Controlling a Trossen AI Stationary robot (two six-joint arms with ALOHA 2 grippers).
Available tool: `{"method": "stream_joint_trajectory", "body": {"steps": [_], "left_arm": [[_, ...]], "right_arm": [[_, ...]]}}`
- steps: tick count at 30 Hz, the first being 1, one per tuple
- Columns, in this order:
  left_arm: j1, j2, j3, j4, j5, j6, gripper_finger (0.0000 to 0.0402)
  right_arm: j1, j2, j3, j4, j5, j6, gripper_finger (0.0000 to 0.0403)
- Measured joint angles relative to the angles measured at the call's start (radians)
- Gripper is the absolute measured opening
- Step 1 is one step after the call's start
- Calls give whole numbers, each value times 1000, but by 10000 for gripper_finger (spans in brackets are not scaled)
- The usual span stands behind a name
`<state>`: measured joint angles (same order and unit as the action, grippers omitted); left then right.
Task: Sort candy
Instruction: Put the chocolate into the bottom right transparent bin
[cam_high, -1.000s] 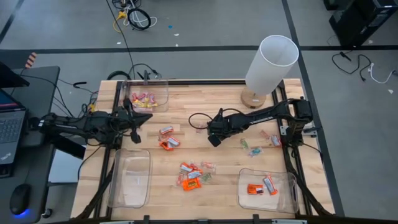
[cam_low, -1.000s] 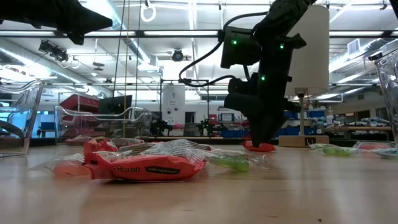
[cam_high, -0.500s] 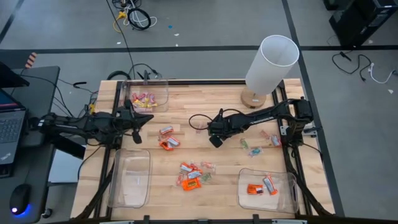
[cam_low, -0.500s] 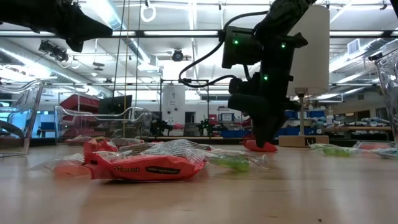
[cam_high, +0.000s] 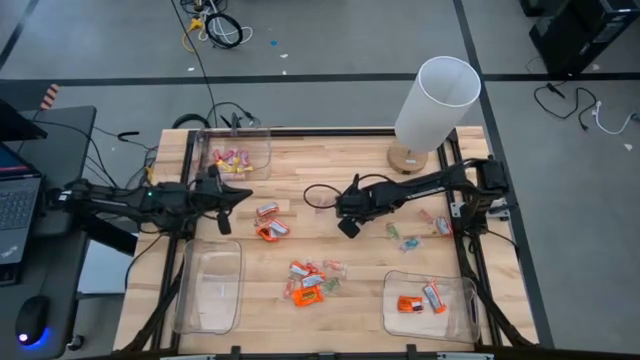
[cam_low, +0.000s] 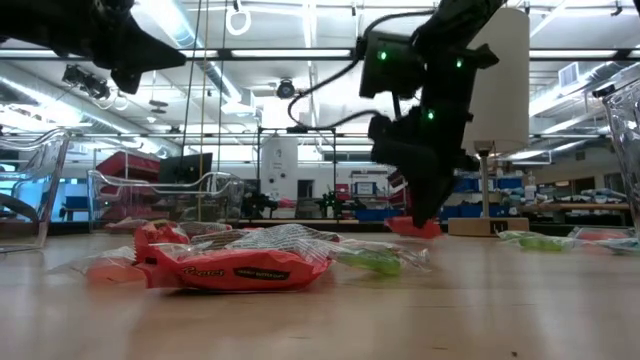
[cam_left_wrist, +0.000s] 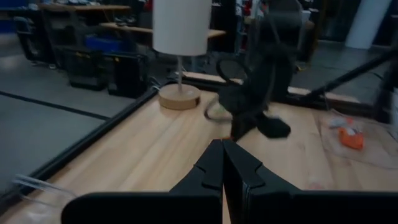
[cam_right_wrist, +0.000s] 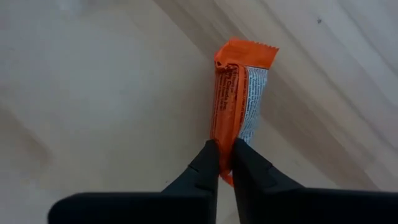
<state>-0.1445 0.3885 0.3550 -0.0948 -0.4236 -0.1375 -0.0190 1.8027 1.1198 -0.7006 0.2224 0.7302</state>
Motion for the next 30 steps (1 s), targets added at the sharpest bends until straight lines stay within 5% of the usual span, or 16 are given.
{"method": "stream_joint_trajectory", "body": {"steps": [12,20,30], "left_arm": [[-1,129,0,136,156,53,1],[-1,224,0,336,235,127,1],[-1,261,0,366,235,127,1]], "right_arm": [[0,-186,0,61,-122,-122,2],[47,-315,1,150,-333,-188,0],[224,-438,2,144,-656,-145,0]]}}
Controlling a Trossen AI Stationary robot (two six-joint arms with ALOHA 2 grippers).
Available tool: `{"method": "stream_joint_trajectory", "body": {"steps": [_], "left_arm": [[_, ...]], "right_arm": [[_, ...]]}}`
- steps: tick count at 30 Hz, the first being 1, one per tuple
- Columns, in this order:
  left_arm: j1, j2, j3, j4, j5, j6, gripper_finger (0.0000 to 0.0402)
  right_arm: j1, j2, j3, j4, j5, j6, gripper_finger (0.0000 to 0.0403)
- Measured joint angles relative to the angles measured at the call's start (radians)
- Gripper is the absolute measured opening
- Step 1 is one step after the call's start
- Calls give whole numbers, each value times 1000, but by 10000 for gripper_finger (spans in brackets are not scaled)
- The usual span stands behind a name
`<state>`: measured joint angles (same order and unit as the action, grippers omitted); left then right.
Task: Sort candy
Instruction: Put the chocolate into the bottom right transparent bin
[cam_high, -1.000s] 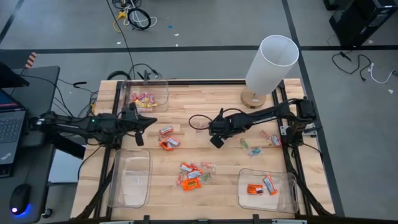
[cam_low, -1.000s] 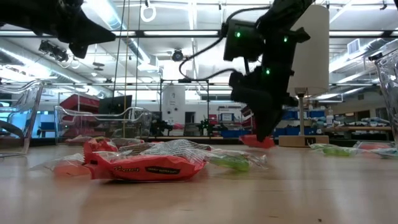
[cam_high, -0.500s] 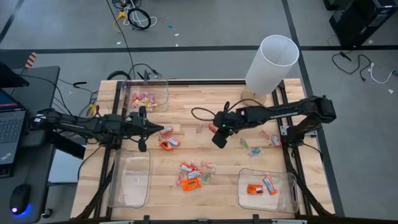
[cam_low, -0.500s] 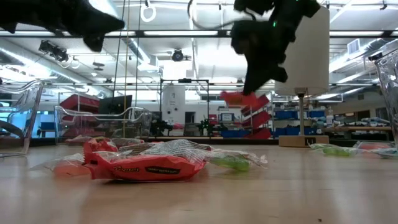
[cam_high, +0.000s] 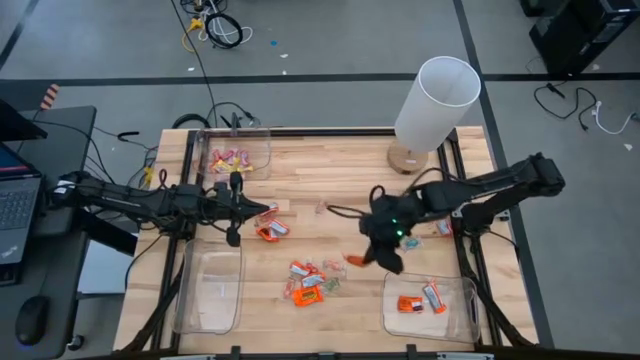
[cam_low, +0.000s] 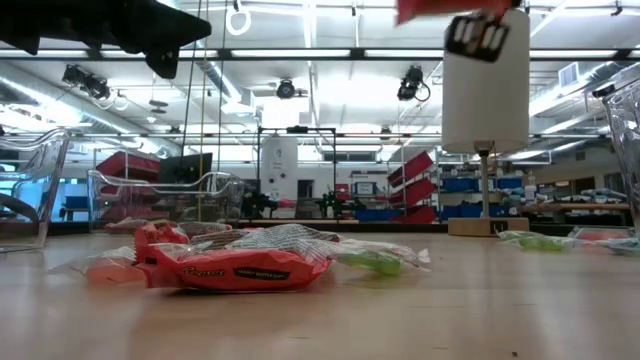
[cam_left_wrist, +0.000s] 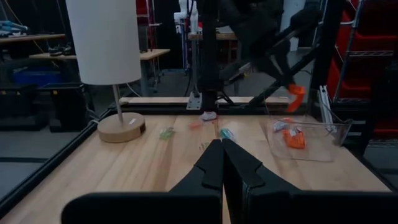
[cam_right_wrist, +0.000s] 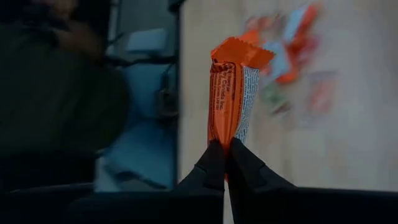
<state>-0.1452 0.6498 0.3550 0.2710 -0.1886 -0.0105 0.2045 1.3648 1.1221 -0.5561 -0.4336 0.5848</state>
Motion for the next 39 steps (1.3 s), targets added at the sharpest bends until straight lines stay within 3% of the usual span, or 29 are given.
{"method": "stream_joint_trajectory", "body": {"steps": [8,16,26,30,39], "left_arm": [[0,0,0,39,-10,60,1],[0,0,0,138,-23,137,1],[0,0,0,141,-23,138,1],[0,1,0,141,-23,135,1],[0,27,0,134,-23,130,1]], "right_arm": [[155,-47,0,-80,-36,268,0],[270,-85,0,-354,2,564,0],[420,-108,0,-603,231,431,0],[458,-108,0,-538,221,406,0],[508,-41,0,-490,312,407,0]]}}
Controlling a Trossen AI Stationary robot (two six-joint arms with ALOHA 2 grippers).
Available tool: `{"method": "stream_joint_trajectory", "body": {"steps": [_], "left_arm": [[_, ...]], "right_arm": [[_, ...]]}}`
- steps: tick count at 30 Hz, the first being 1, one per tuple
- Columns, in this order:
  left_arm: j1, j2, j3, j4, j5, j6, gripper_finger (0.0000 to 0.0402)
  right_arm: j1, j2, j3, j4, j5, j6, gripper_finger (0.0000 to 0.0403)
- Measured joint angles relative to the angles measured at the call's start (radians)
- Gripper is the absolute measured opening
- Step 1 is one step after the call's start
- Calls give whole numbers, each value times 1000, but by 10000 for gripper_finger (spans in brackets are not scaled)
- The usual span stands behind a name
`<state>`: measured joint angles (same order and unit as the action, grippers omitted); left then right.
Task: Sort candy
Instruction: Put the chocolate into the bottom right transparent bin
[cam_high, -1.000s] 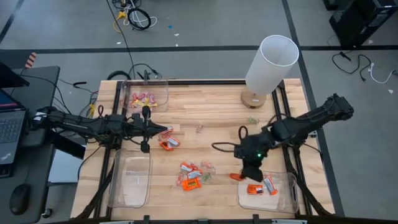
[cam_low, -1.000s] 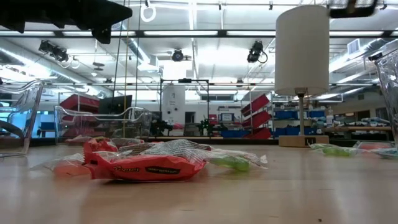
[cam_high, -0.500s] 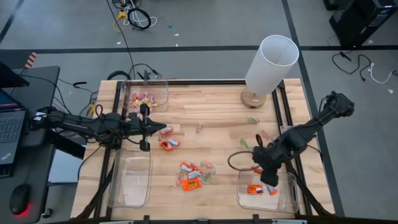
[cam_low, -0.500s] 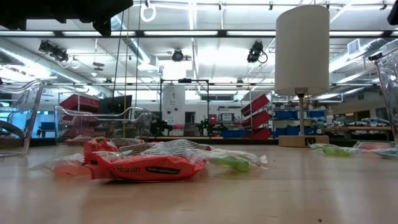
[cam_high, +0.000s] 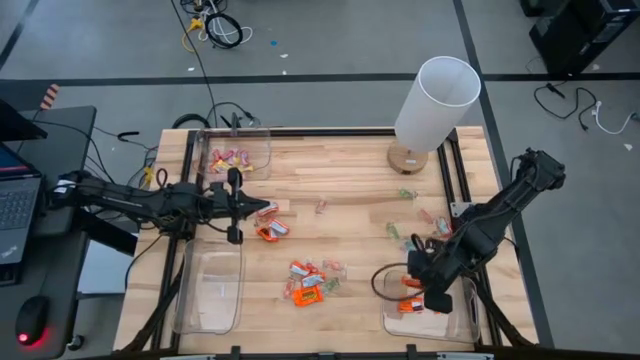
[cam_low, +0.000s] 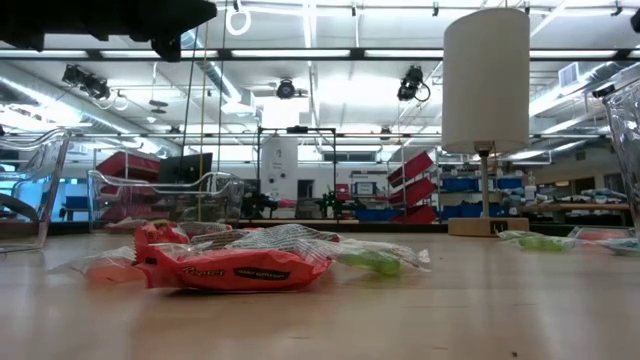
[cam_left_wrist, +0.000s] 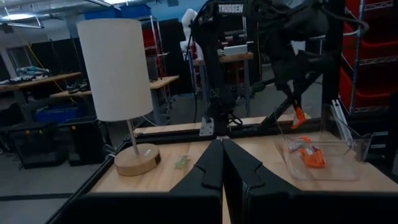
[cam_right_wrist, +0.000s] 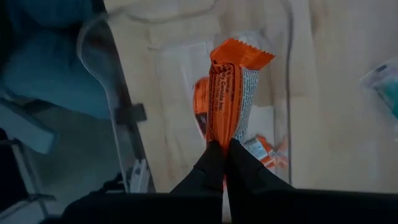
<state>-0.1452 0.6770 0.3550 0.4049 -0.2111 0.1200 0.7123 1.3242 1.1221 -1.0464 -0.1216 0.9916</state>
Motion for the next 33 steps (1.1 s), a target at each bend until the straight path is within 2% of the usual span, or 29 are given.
{"method": "stream_joint_trajectory", "body": {"steps": [18,33], "left_arm": [[0,30,0,2,0,5,1],[0,30,0,1,0,6,1]], "right_arm": [[46,244,0,82,-22,-9,0],[42,260,0,81,50,43,20]]}}
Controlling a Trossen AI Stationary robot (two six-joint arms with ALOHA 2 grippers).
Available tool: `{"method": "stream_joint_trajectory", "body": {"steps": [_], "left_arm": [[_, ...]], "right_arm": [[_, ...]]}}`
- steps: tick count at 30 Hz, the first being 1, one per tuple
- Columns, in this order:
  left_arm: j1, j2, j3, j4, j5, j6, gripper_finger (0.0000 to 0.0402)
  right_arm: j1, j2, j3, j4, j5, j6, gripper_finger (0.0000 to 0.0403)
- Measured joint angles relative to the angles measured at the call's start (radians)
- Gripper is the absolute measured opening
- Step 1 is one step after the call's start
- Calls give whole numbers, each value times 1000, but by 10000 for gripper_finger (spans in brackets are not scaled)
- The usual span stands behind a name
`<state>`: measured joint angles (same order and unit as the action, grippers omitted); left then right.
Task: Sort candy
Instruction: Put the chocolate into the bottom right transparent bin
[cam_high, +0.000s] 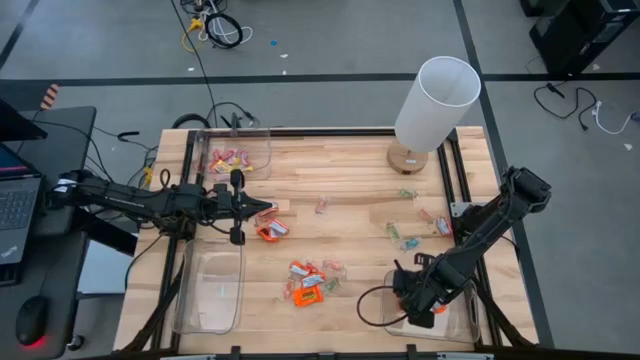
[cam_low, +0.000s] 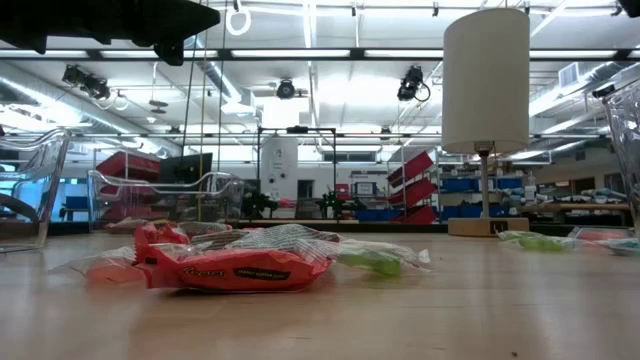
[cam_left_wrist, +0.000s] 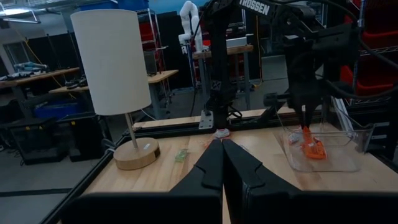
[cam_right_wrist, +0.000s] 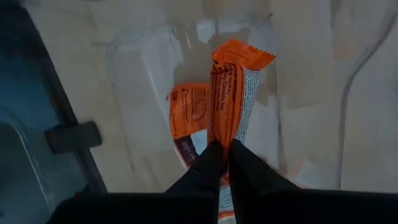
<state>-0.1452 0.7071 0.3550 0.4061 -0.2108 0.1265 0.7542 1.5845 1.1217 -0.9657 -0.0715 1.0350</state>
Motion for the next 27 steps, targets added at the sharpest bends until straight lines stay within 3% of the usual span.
{"method": "stream_joint_trajectory", "body": {"steps": [10,17,27], "left_arm": [[0,0,0,0,0,0,1],[0,0,0,0,0,0,1],[0,0,0,0,-3,0,1]], "right_arm": [[-16,-8,0,-5,-8,95,49],[-16,-8,3,-7,-26,89,48],[-17,-14,182,-94,53,87,44]]}}
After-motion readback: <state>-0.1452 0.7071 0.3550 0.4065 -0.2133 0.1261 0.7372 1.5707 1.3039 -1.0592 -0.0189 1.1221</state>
